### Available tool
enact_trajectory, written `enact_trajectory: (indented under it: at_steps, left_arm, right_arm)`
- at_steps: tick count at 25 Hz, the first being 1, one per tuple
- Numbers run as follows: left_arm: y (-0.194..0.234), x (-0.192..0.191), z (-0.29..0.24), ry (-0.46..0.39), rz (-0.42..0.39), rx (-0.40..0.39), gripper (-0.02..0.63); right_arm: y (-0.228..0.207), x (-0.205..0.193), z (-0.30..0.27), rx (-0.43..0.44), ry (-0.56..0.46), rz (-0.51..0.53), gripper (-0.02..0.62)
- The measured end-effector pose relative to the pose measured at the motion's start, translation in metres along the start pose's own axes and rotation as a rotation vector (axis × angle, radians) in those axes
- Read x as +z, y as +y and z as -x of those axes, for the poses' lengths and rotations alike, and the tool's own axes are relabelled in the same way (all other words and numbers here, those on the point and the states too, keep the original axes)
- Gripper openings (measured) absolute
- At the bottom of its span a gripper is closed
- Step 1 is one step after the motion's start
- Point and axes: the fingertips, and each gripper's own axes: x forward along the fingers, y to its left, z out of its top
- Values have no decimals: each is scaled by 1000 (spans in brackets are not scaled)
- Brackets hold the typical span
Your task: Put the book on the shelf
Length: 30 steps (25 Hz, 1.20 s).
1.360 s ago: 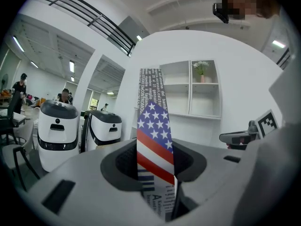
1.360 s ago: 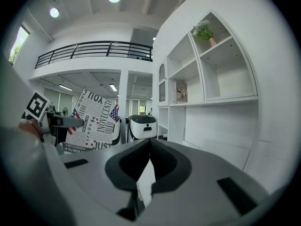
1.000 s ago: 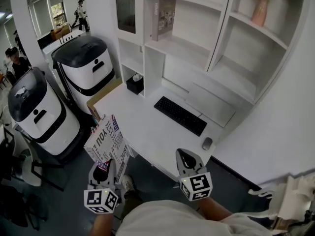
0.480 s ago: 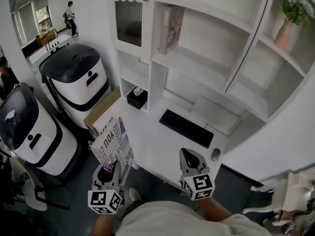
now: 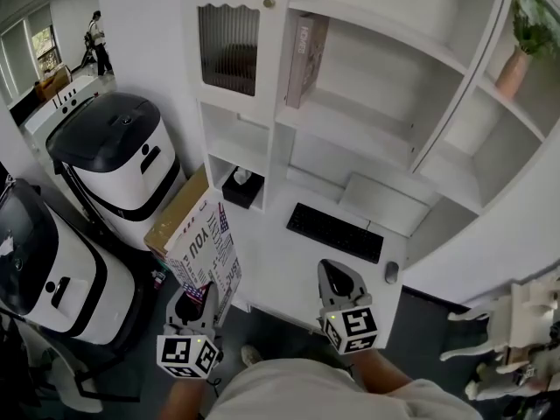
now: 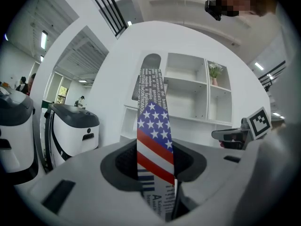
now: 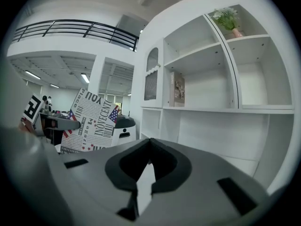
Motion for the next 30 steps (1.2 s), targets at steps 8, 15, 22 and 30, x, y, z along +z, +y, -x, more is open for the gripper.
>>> enact_trajectory:
  at_steps: [8, 15, 22, 30]
  left_arm:
    - [-2, 8, -26, -13, 2, -72, 146]
    - [-19, 32, -55, -45, -23, -107, 146]
    - [-41, 73, -108, -91, -59, -167, 146]
    - [-78, 143, -170, -181, -125, -246, 146]
  right_arm:
    - [-2, 2, -9, -36, 16, 14, 3]
    - [-10, 7, -19, -18, 0, 9, 3]
    - [-38, 8, -15, -53, -12, -20, 3]
    - [-85, -4, 1, -145, -7, -60, 3]
